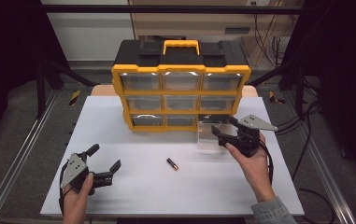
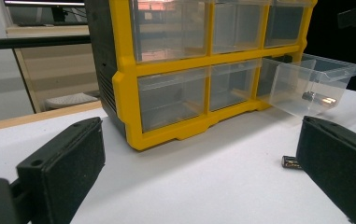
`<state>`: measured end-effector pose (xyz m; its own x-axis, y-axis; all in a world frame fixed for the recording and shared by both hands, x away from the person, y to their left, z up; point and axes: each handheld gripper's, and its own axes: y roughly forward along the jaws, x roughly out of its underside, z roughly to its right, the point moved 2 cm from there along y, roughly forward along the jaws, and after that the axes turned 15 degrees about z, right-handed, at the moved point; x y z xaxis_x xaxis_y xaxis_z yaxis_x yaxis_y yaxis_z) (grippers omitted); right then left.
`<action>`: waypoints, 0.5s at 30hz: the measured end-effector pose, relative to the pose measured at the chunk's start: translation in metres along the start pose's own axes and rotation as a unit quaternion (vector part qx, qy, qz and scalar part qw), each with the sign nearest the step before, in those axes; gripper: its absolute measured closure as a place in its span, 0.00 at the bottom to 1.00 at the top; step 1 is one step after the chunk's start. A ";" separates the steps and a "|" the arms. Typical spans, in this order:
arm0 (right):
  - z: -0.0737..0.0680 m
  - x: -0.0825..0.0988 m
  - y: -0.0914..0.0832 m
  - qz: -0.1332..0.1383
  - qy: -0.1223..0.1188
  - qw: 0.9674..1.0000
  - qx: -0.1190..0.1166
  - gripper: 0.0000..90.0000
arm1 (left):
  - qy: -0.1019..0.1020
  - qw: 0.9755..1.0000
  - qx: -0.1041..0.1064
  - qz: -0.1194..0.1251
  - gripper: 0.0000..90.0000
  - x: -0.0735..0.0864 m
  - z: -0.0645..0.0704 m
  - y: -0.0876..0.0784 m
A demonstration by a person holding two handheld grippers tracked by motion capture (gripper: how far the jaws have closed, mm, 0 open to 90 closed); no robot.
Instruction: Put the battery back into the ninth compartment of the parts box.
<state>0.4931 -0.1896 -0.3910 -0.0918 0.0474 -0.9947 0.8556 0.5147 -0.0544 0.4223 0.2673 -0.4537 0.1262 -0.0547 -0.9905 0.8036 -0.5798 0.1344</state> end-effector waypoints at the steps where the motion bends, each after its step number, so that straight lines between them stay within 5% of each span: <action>1: -0.004 -0.001 0.000 -0.001 0.000 1.000 -0.005 0.22 | 0.000 1.000 0.000 0.000 0.01 0.000 0.000 0.000; 7: -0.027 -0.001 0.005 -0.021 0.004 0.999 -0.032 0.14 | -0.001 1.000 0.000 0.001 0.01 0.000 0.000 0.000; 15: -0.067 0.012 0.016 -0.068 -0.022 0.995 -0.072 0.12 | -0.002 1.000 0.000 0.001 0.01 0.000 0.000 -0.001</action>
<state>0.4714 -0.1229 -0.3980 -0.1760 -0.0672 -0.9821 0.7545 0.6315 -0.1785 0.4220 0.2678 -0.4535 0.1263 -0.0593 -0.9902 0.8036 -0.5792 0.1372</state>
